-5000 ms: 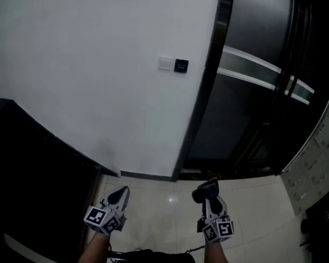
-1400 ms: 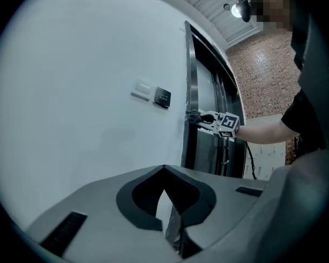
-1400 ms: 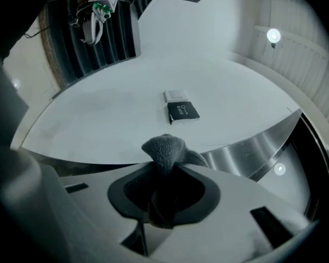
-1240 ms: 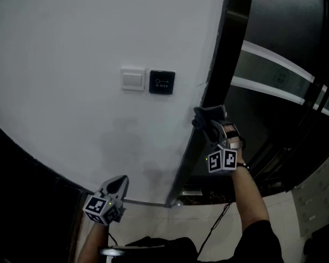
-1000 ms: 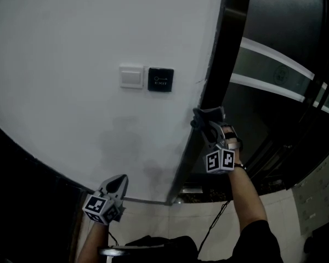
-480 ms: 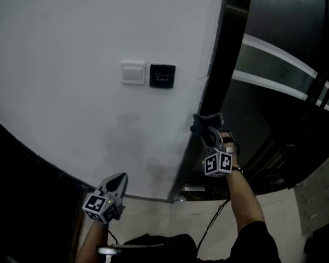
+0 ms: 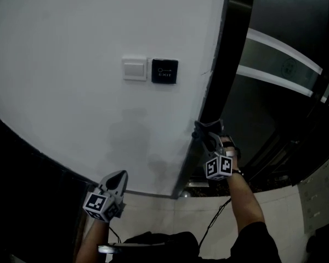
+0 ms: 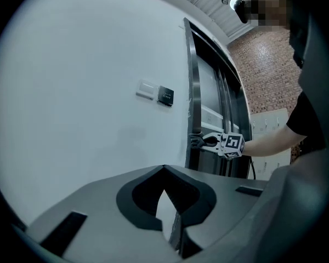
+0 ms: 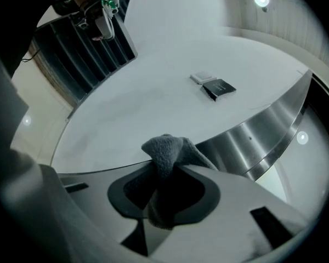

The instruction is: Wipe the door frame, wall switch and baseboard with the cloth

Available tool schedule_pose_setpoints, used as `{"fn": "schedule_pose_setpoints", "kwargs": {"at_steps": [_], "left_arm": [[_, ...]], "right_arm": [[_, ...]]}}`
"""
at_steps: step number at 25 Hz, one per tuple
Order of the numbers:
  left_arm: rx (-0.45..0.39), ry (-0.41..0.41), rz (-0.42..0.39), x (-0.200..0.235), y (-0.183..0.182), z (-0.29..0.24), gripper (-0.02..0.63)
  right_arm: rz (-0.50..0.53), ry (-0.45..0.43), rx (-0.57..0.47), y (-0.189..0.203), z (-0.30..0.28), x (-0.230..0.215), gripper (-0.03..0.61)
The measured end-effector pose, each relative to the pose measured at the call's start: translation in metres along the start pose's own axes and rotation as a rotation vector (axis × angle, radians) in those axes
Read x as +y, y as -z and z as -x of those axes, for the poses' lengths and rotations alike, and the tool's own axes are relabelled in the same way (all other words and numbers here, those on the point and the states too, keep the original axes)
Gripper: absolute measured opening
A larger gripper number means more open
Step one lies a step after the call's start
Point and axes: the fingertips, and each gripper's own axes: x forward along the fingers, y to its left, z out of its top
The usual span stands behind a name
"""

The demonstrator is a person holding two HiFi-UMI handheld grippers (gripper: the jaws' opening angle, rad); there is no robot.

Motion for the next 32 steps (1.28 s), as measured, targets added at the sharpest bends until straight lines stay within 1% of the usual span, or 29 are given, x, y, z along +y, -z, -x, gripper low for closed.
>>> {"fn": "schedule_pose_setpoints", "kwargs": {"at_steps": [7, 14, 17, 21, 26, 32], "left_arm": [[-0.012, 0.049, -0.011, -0.005, 0.001, -0.011, 0.002], [0.011, 0.049, 0.007, -0.002, 0.015, -0.018, 0.002], [0.023, 0.05, 0.011, 0.0, 0.02, -0.022, 0.002], [0.054, 0.069, -0.027, -0.003, 0.022, -0.029, 0.002], [0.054, 0.048, -0.018, 0.002, 0.024, -0.032, 0.002], [0.088, 0.037, 0.0, 0.001, 0.039, -0.036, 0.002]], "right_arm": [[-0.028, -0.045, -0.001, 0.006, -0.005, 0.026, 0.083], [-0.053, -0.08, 0.003, 0.014, -0.009, 0.048, 0.083], [-0.057, -0.111, 0.017, 0.019, -0.011, 0.062, 0.083], [-0.059, -0.151, 0.03, 0.024, -0.014, 0.079, 0.083], [-0.078, -0.195, 0.034, 0.032, -0.017, 0.102, 0.083], [-0.093, -0.23, 0.027, 0.038, -0.021, 0.121, 0.083]]}}
